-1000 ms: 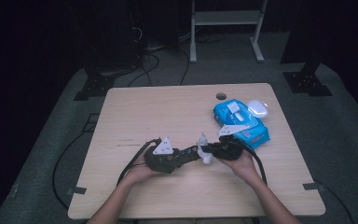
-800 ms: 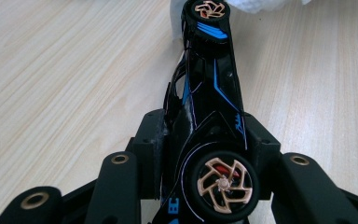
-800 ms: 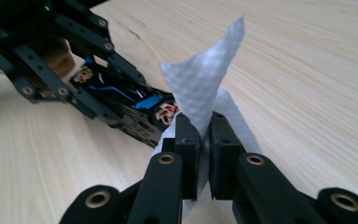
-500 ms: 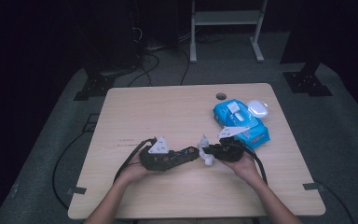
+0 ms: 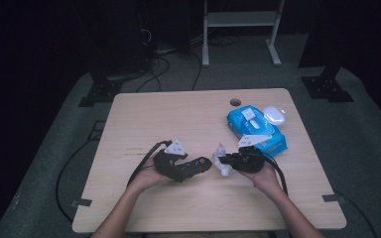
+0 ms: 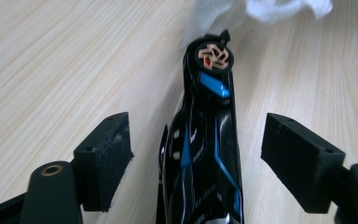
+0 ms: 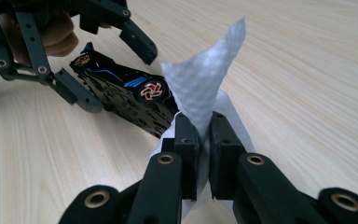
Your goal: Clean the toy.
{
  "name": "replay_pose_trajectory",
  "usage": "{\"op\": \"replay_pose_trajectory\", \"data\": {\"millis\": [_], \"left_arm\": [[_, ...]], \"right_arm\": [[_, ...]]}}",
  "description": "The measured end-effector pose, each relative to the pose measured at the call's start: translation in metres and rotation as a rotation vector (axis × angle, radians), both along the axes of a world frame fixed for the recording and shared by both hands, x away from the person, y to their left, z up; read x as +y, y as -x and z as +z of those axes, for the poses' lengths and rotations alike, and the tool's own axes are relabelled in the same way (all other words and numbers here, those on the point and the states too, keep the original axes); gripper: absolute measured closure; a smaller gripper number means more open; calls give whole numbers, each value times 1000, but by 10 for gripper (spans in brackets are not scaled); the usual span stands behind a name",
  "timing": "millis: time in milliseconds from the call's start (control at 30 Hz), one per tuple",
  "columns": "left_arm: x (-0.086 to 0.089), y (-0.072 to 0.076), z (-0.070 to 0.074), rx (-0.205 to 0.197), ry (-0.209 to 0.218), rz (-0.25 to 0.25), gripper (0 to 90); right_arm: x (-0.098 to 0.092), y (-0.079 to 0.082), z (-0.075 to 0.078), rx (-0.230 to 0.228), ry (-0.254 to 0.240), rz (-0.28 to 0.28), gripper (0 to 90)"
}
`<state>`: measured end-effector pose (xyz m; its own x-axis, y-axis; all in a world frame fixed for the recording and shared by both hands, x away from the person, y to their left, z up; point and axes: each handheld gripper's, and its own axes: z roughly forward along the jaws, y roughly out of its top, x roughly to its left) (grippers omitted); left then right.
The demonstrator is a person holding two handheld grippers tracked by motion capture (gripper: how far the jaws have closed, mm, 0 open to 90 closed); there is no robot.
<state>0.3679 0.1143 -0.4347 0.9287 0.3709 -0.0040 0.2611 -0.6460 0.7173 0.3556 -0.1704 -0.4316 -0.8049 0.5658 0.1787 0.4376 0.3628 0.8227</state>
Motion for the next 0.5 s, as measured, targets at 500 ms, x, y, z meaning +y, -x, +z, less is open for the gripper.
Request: {"op": "replay_pose_trajectory", "data": {"millis": [500], "left_arm": [[-30, -7, 3, 20, -94, -33, 139]], "right_arm": [[9, -3, -3, 6, -34, -10, 821]]}}
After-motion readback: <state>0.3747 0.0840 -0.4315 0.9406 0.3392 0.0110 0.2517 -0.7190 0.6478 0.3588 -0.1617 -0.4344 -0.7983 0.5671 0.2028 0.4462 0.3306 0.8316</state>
